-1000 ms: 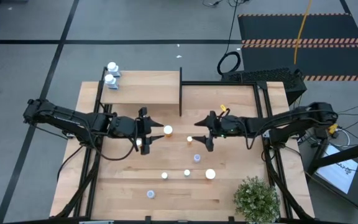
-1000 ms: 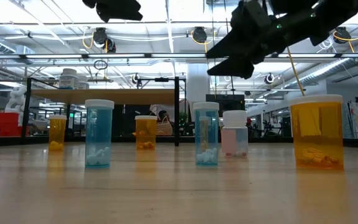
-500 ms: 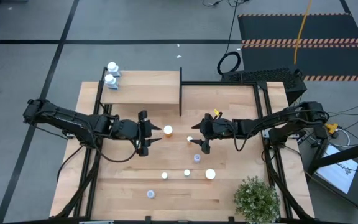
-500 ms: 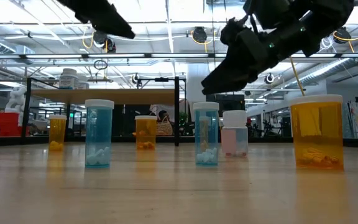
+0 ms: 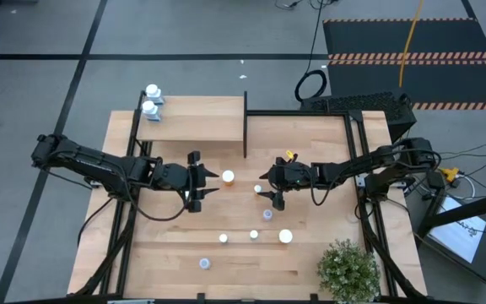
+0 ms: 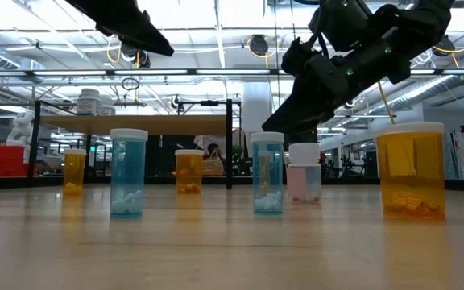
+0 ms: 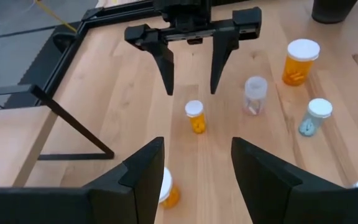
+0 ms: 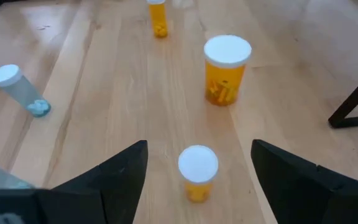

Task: Pick and place medicine bottles onto shelf by color
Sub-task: Put the right small orange pill bottle on the shelf

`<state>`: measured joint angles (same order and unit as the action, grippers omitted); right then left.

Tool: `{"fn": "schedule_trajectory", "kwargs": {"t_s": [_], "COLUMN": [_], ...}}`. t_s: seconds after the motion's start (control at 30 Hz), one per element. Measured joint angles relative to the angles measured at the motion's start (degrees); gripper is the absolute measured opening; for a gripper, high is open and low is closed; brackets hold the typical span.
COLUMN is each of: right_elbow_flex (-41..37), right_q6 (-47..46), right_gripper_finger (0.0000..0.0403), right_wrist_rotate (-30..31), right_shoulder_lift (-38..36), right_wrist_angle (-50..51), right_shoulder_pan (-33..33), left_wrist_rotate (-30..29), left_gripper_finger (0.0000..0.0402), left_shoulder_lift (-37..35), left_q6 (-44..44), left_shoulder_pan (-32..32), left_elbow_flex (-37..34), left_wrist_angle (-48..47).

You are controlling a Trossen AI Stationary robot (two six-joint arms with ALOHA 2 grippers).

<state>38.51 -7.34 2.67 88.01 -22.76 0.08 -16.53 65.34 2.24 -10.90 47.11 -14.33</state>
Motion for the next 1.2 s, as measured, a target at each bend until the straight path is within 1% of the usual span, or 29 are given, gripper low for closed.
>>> {"fn": "schedule_trajectory", "kwargs": {"t_s": [0.2,0.37,0.5,0.7,0.83,0.97,1.2], "right_elbow_flex": [-0.01,-0.03,0.04,0.86,0.86,0.86,0.86], "right_q6": [-0.08,0.33,0.35,0.42,0.21,0.22,0.14], "right_gripper_finger": [0.0279,0.0279,0.0279,0.0273,0.0249,0.0217,0.0164], "right_wrist_rotate": [0.12,0.06,-2.70,-2.97,-3.00,-4.31,-4.28], "right_shoulder_lift": [1.10,4.73,6.82,8.48,8.47,8.46,8.43], "right_wrist_angle": [-0.37,-3.85,-6.38,-6.23,-6.16,-6.15,-5.97], "right_shoulder_pan": [0.00,0.00,-0.18,-0.53,-0.84,-0.98,-1.25], "left_wrist_rotate": [0.00,0.00,0.00,0.00,0.00,0.00,0.00], "left_gripper_finger": [0.0186,0.0186,0.0186,0.0186,0.0186,0.0186,0.0186], "left_shoulder_lift": [0.00,0.00,0.00,0.00,0.00,0.00,0.00], "left_q6": [-0.07,-0.38,-0.84,-0.81,-0.73,-0.63,-0.70], "left_shoulder_pan": [0.00,0.00,0.00,0.00,0.00,0.00,0.00], "left_elbow_flex": [0.00,0.00,0.00,0.00,0.00,0.00,0.00], "left_wrist_angle": [1.03,1.01,0.95,0.92,0.88,0.90,0.88]}}
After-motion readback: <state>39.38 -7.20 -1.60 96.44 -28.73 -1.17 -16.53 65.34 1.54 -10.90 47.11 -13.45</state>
